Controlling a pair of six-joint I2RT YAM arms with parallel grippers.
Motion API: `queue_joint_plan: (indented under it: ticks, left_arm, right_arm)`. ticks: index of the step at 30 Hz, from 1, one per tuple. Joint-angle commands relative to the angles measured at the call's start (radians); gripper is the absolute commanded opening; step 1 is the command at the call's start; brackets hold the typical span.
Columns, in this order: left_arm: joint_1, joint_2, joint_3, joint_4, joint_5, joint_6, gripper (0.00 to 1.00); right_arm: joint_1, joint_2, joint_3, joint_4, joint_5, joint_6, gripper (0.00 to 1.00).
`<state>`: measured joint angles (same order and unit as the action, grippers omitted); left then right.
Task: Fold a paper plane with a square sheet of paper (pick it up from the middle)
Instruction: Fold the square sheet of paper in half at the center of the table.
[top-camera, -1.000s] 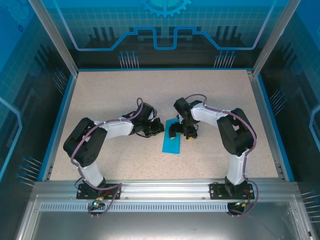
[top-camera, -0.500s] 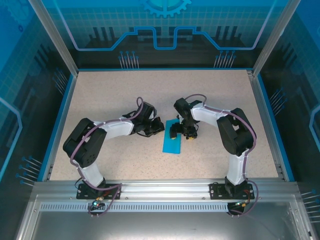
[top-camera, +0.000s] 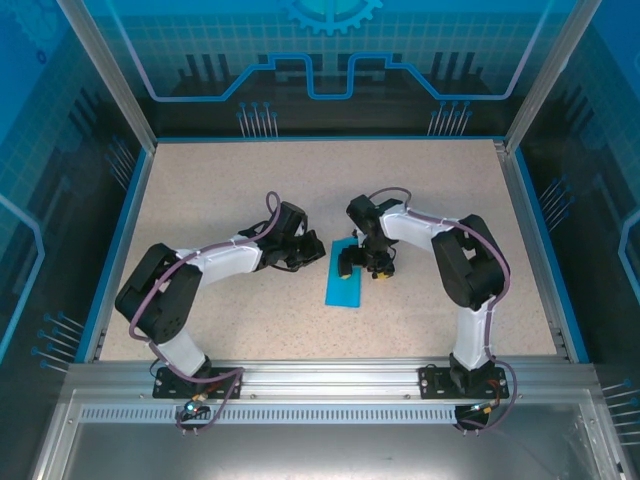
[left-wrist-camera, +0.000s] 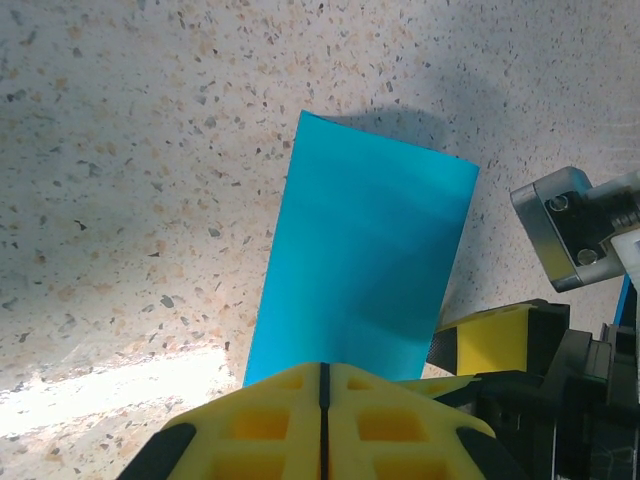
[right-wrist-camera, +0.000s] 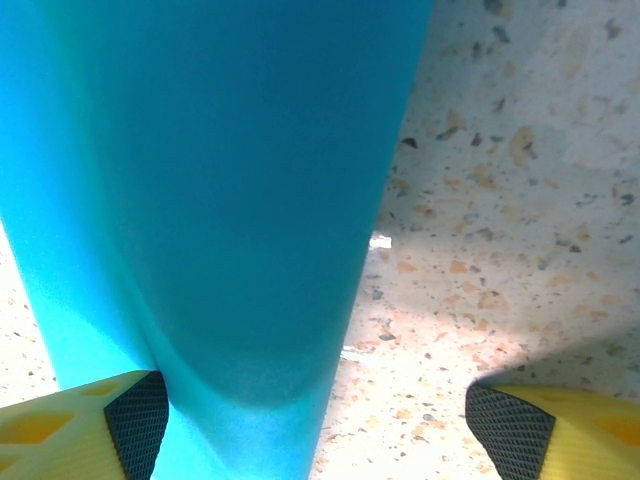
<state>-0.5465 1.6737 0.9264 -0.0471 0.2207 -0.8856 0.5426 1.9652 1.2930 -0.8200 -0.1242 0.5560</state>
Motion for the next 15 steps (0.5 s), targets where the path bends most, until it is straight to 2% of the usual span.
queue_joint_plan:
  ticks: [1,9,15]
  left_arm:
    - [-0.007,-0.001,-0.007,-0.011,0.005,-0.006,0.09]
    - [-0.007,0.058,0.021,0.021,0.093,-0.013,0.08]
    - [-0.008,0.087,0.023,0.039,0.107,-0.035,0.07]
  right_arm:
    - [-0.013,0.129,-0.063,0.048,0.054,-0.032,0.87]
    - [-0.018,0.144,-0.07,0.057,0.058,-0.015,0.87]
    - [-0.022,0.143,-0.092,0.093,0.014,-0.001,0.87]
